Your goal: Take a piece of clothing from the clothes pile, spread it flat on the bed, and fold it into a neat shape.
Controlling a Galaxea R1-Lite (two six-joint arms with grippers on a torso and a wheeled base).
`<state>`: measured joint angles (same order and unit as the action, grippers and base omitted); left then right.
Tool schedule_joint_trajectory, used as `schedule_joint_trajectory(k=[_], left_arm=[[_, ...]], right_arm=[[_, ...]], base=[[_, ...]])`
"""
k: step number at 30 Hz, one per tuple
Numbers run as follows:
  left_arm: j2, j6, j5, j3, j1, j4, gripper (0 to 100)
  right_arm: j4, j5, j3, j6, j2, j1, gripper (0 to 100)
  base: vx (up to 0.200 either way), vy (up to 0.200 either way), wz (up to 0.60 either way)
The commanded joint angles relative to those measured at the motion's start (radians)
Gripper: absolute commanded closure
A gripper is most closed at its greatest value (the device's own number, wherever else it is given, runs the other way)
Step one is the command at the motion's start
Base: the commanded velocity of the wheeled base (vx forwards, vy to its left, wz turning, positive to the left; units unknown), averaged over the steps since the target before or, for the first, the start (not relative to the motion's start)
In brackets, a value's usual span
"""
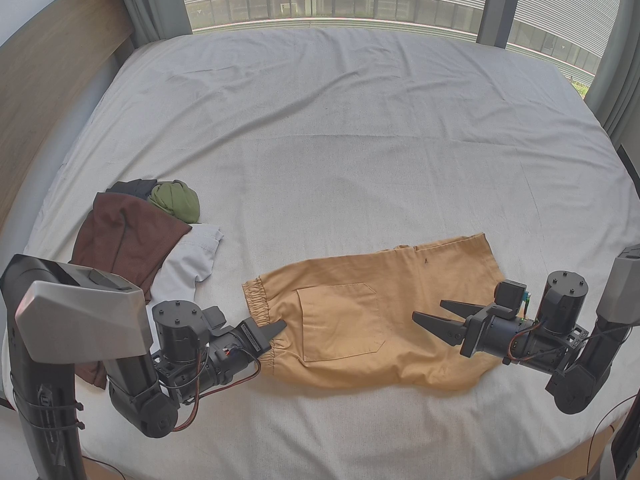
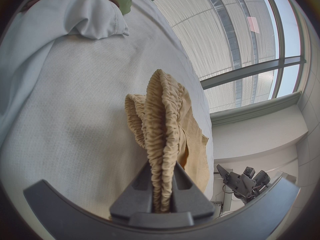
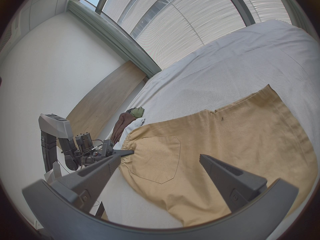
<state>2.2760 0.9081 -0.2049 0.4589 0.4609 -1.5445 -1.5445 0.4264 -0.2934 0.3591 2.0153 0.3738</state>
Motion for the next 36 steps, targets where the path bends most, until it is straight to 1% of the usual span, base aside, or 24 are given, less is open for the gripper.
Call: schedule_joint_trajectory(k=[1,2,3,4,6,8,9,11,12,15,25,31,36], left_arm=[[-0.064,-0.003,0.001,-0.045,-0.005,0.001,100],[-0.102,-0.014,-0.001,-0.080,-0.008,0.003,100],[-0.102,-0.014,-0.001,-0.080,-0.008,0.003,100],[-0.122,-0.034,-0.001,-0.102,-0.021,0.007,100],[-0.122,-0.067,0.001,-0.120,-0.036,0.007,100],[-0.122,-0.074,0.001,-0.123,-0.039,0.007,100],[-0.124,-0.113,0.001,-0.167,-0.082,0.001,100],[-0.128,-0.129,-0.001,-0.183,-0.108,0.001,100],[-0.133,-0.138,-0.005,-0.190,-0.134,0.000,100],[-0.162,-0.143,-0.016,-0.206,-0.177,0.001,100],[-0.214,-0.144,-0.064,-0.252,-0.257,0.000,100],[-0.214,-0.161,-0.074,-0.278,-0.292,0.000,100],[-0.219,-0.192,-0.114,-0.286,-0.307,0.000,100]], right_arm=[[0.000,0.000,0.000,0.000,0.002,-0.001,0],[0.000,0.000,0.000,0.000,0.000,-0.004,0],[0.000,0.000,0.000,0.000,0.000,-0.004,0],[0.000,0.000,0.000,0.000,0.000,-0.004,0],[0.000,0.000,0.000,0.000,0.000,-0.004,0],[0.000,0.000,0.000,0.000,0.000,-0.006,0],[0.000,0.000,0.000,-0.002,0.000,-0.007,0],[0.000,0.000,0.000,-0.002,0.000,-0.007,0],[0.000,0.000,0.000,0.000,0.000,-0.006,0],[0.000,0.000,0.000,-0.002,0.000,-0.001,0],[0.000,-0.001,0.000,-0.002,0.000,0.002,0],[0.000,-0.001,0.000,-0.003,0.000,0.002,0],[0.000,-0.001,0.000,-0.003,0.000,0.002,0]], base=[[0.000,0.000,0.00],[0.000,0.000,0.00],[0.000,0.000,0.00],[0.000,0.000,0.00],[0.000,0.000,0.00],[0.000,0.000,0.00],[0.000,0.000,0.00],[0.000,0.000,0.00],[0.000,0.000,0.00],[0.000,0.000,0.00],[0.000,0.000,0.00],[0.000,0.000,0.00],[0.000,0.000,0.00]])
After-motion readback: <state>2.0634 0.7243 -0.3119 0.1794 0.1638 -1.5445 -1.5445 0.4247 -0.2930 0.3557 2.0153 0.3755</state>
